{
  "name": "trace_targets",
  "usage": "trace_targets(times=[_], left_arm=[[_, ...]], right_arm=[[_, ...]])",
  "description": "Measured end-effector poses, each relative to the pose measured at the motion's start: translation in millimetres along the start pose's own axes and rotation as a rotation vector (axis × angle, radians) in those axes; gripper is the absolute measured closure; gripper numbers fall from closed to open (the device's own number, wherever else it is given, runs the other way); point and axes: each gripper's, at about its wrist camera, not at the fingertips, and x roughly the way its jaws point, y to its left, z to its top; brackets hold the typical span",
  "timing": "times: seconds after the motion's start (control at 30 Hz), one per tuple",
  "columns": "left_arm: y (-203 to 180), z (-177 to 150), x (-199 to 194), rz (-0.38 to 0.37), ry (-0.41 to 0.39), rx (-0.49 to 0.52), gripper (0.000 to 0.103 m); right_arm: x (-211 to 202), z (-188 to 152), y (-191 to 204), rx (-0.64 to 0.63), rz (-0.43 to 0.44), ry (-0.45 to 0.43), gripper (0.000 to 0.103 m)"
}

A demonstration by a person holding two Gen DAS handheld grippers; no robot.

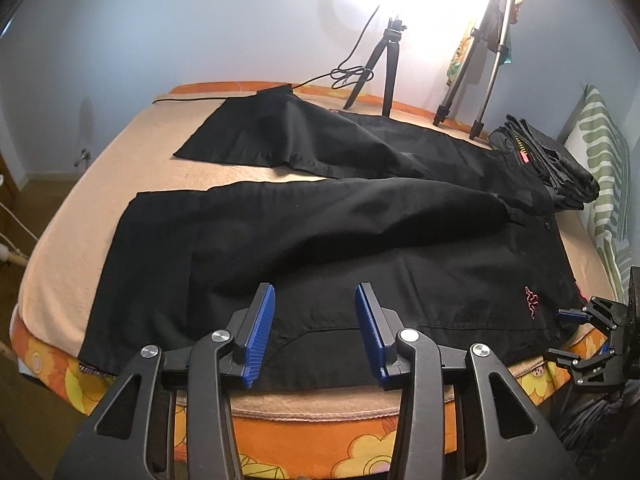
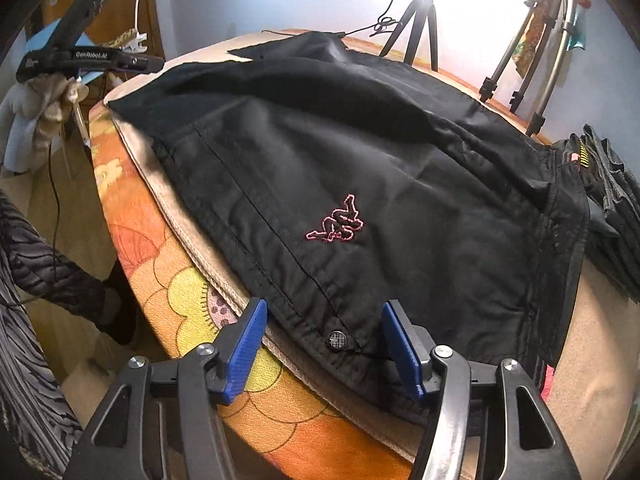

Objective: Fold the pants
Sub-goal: 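Lower both tools onto the trouser leg edge and close both grippers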

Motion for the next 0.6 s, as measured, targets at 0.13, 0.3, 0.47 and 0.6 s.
trace_targets(times=[0.13, 0.3, 0.47, 0.6], left_arm=[[0, -1, -2, -0.002, -0.004, 0.009, 0.064], [2, -3, 0, -0.018, 0.012, -0.001, 0.064], [5, -2, -1, -0.014, 0.017, -0.004, 0.064], [20, 2, -5, 0.011, 0.011, -0.044, 0.064]], right_arm=[[-1, -1, 4, -0.007, -0.001, -0.001, 0.042], [1, 0, 7, -0.017, -0.002, 0.006, 0.043], [3, 3, 3, 0.004, 0.022, 0.015, 0.047], [3, 5, 8, -0.028, 0.007, 0.012, 0.058]])
